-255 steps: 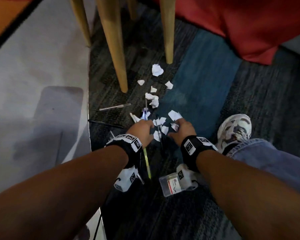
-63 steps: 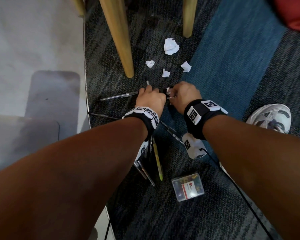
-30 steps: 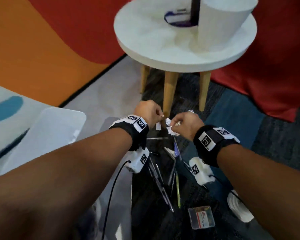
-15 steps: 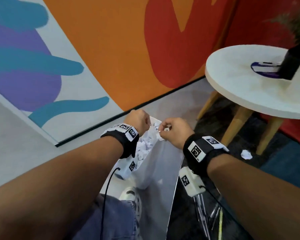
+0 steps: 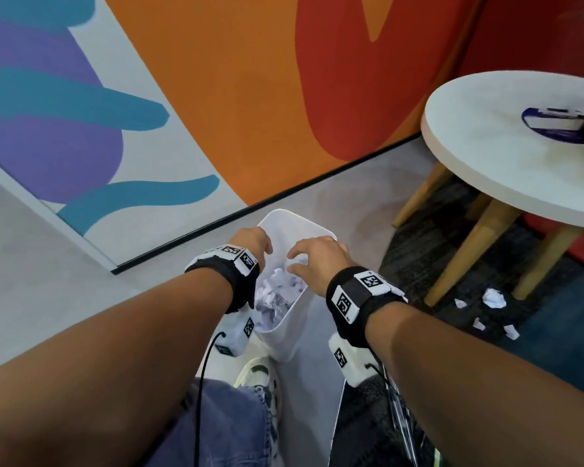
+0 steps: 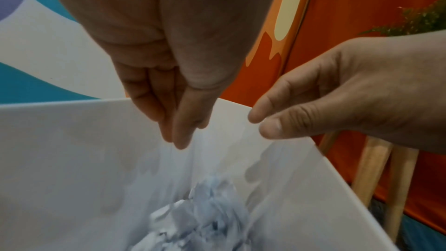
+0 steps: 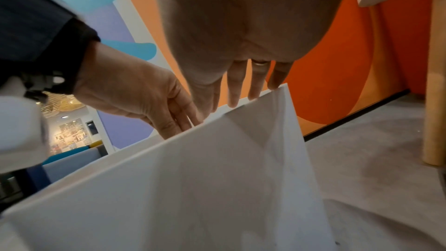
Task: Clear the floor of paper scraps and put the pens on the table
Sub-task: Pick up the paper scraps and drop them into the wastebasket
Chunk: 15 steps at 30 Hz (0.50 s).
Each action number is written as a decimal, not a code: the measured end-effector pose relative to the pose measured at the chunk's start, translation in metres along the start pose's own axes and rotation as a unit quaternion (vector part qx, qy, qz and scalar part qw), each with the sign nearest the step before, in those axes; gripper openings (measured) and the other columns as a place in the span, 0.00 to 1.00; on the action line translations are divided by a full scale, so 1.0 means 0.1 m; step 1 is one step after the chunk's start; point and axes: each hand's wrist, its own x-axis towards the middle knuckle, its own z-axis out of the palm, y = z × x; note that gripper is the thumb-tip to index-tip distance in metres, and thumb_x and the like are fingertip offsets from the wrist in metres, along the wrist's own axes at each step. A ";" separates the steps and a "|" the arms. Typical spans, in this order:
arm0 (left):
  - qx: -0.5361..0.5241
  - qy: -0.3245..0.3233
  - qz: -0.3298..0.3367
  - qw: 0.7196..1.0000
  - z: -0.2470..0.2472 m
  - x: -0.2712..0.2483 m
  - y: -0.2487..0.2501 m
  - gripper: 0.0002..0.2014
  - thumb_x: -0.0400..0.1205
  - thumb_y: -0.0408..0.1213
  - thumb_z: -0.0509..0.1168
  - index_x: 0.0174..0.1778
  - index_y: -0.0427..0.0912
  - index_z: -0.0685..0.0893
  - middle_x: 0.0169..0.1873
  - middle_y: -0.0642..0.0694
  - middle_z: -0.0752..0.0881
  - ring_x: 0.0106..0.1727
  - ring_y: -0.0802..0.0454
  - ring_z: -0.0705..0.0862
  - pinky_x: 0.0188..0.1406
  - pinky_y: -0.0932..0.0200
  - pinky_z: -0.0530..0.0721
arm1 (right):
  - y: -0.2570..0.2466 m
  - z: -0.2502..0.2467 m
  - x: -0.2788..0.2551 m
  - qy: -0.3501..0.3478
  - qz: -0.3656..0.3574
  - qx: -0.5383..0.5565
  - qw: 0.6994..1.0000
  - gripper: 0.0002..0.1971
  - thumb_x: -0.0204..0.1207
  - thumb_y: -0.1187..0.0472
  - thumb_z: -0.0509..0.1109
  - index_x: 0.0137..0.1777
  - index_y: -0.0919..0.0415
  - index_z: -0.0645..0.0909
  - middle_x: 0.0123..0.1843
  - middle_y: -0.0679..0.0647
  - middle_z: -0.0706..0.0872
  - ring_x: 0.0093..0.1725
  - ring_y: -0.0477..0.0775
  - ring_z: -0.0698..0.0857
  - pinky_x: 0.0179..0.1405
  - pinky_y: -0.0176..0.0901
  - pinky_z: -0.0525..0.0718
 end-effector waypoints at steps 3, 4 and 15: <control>0.013 0.045 0.024 0.999 -0.04 -0.07 0.15 0.20 0.77 0.26 0.66 0.63 0.48 0.83 0.62 0.45 0.83 0.60 0.47 0.84 0.60 0.55 0.83 | 0.11 -0.05 -0.07 0.050 0.009 0.031 0.998 0.10 0.78 0.48 0.67 0.57 0.44 0.84 0.61 0.44 0.86 0.69 0.51 0.74 0.67 0.49 0.64; 0.019 0.073 0.041 0.996 -0.05 -0.09 0.24 0.19 0.78 0.27 0.65 0.62 0.50 0.83 0.61 0.46 0.84 0.58 0.48 0.85 0.57 0.55 0.84 | 0.16 -0.09 -0.11 0.069 0.016 0.045 0.996 0.09 0.79 0.49 0.67 0.56 0.44 0.84 0.60 0.44 0.86 0.68 0.50 0.74 0.66 0.49 0.64; 0.029 0.119 0.279 0.953 0.42 -0.37 1.98 0.13 0.78 0.36 0.60 0.52 0.57 0.85 0.55 0.48 0.86 0.56 0.44 0.84 0.53 0.50 0.83 | 1.68 -0.54 -0.91 0.112 0.195 0.063 0.972 0.09 0.79 0.57 0.64 0.54 0.45 0.83 0.53 0.47 0.88 0.61 0.57 0.80 0.62 0.52 0.70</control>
